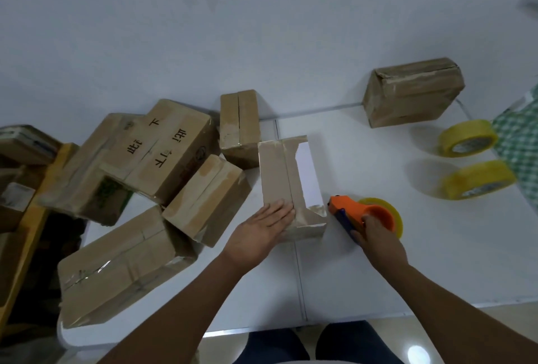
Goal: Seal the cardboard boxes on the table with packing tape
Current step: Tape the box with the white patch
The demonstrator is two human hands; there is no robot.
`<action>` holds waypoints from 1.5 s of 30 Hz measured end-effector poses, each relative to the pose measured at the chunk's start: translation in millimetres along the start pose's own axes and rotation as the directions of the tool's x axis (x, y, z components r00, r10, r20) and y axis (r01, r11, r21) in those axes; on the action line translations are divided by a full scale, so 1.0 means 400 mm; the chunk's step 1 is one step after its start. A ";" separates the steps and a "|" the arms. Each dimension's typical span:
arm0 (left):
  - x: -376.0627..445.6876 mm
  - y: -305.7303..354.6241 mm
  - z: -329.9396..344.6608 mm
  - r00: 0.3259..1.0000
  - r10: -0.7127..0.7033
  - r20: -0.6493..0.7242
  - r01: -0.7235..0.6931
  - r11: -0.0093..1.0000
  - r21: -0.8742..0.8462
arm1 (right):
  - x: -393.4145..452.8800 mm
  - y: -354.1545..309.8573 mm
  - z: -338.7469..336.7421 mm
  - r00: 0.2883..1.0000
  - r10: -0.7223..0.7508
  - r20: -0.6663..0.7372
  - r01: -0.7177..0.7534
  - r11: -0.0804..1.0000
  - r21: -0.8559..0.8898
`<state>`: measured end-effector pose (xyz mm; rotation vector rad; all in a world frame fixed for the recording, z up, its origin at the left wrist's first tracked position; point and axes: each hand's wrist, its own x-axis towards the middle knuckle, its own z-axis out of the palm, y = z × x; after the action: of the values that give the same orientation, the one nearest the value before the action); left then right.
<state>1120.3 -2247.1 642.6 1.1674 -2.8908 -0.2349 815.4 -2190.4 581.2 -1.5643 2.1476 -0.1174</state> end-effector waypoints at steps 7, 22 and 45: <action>-0.001 0.015 0.005 0.998 -0.006 -0.066 0.006 1.000 0.009 | 0.017 -0.024 -0.023 0.995 0.018 0.099 0.000 0.985 -0.175; 0.168 0.024 -0.137 0.972 -0.222 0.078 0.225 0.782 -0.582 | -0.033 -0.190 -0.450 0.990 0.136 0.024 -0.111 0.674 0.730; 0.131 0.137 -0.301 0.708 -0.363 0.606 0.346 -0.570 -0.745 | -0.051 -0.256 -0.475 0.970 -0.217 0.106 0.182 0.945 0.272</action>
<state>1053.1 -2260.6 767.6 1.3982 -0.6058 -2.0794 829.2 -2245.9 790.2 -1.5815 1.7849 -0.3378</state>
